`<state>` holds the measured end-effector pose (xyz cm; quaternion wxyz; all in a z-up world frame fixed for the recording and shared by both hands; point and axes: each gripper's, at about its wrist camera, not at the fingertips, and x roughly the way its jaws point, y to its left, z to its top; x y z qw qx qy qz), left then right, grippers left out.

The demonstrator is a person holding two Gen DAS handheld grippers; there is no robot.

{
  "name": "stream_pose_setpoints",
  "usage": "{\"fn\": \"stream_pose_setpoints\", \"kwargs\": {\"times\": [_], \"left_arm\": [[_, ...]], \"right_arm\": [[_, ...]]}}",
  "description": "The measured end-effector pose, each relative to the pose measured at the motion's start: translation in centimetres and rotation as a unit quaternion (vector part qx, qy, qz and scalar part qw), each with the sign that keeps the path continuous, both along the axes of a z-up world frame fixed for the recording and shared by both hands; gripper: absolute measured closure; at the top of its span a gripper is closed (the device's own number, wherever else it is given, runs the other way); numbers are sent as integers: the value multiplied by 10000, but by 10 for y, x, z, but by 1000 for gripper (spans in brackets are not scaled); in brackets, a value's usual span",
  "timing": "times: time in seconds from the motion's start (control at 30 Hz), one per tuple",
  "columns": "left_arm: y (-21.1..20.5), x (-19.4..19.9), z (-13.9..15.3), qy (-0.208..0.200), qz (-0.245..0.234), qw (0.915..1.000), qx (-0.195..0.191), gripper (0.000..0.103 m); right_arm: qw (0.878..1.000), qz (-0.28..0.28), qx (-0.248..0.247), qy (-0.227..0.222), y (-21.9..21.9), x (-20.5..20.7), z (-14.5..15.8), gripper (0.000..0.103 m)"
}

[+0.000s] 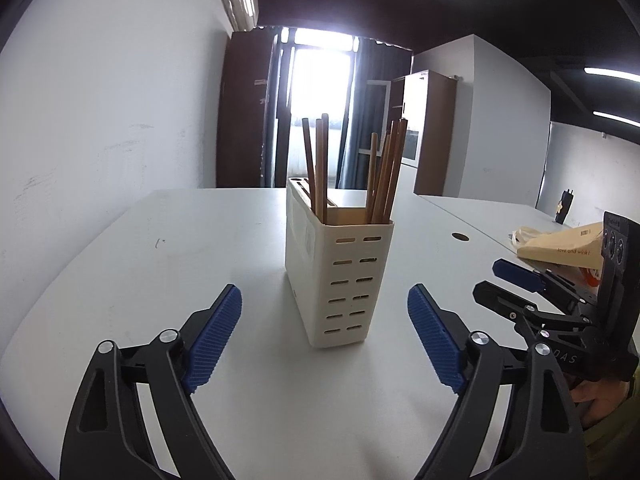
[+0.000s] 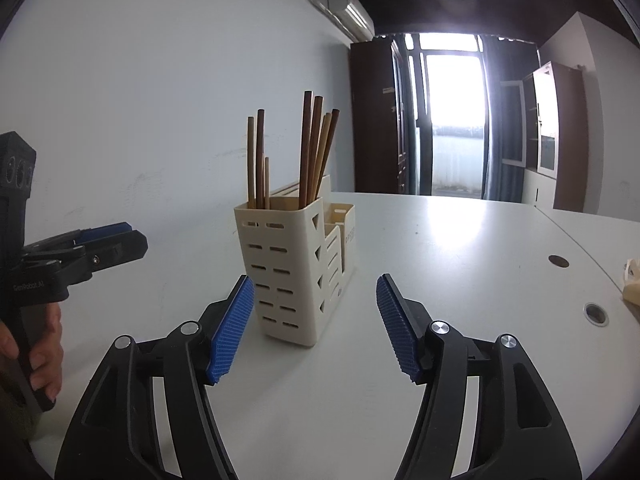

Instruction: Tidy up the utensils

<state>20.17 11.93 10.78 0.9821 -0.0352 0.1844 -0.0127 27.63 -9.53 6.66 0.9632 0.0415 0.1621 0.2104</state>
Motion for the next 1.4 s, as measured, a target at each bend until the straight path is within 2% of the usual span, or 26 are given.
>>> {"fn": "stream_pose_setpoints", "kwargs": {"times": [0.1, 0.17, 0.37, 0.87, 1.4], "left_arm": [[-1, 1, -5, 71, -2, 10000, 40, 7], [-3, 3, -8, 116, 49, 9998, 120, 6], [-8, 4, -13, 212, 100, 9995, 233, 6], [-13, 1, -18, 296, 155, 9987, 372, 6], [-15, 3, -22, 334, 354, 9973, 542, 6]], "right_arm": [[10000, -66, -58, -26, 2, -6, -5, 31], [10000, -14, -47, -5, 5, -9, -11, 23], [10000, 56, -17, 26, 1, -11, -12, 12], [9994, 299, -6, 149, 4, -11, -14, 5], [9990, 385, -22, 225, 2, -14, -15, 5]]}}
